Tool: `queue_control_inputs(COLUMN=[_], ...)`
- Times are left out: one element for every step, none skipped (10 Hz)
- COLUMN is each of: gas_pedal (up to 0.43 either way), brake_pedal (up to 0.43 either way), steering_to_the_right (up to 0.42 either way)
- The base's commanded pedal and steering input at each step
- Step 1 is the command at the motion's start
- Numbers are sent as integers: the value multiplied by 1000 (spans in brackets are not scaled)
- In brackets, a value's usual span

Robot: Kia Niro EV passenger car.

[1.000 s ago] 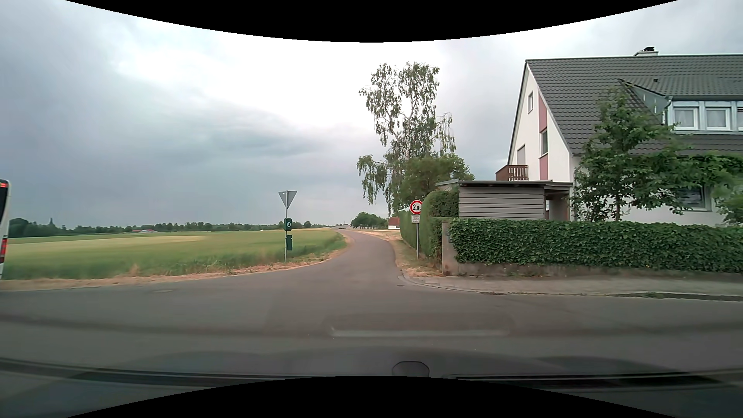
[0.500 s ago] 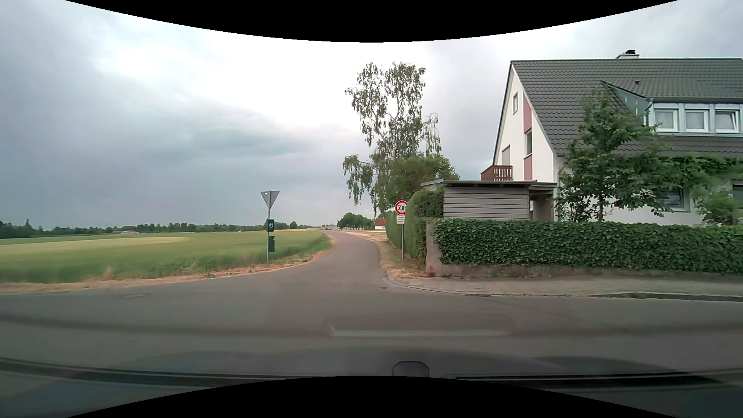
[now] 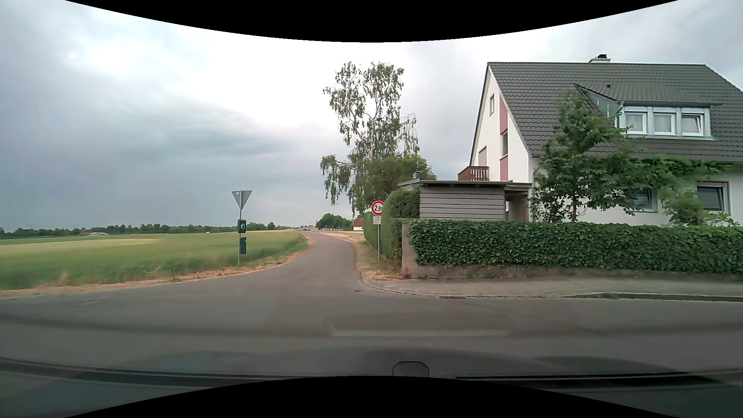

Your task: Follow the waypoints while adhering to traffic rules and regulations

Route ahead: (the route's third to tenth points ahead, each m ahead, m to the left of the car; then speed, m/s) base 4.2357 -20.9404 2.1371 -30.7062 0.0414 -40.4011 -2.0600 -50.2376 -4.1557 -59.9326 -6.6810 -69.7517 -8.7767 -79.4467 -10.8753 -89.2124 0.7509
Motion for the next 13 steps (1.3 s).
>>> queue_control_inputs(gas_pedal=[0, 0, 0, 0, 0, 0, 8, 59, 79, 79, 79, 79, 79], brake_pedal=[0, 0, 0, 0, 0, 0, 0, 0, 0, 0, 0, 0, 0], steering_to_the_right=[792, 792, 793, 794, 799, 808, 815, 820, 822, 824, 825, 825, 825])
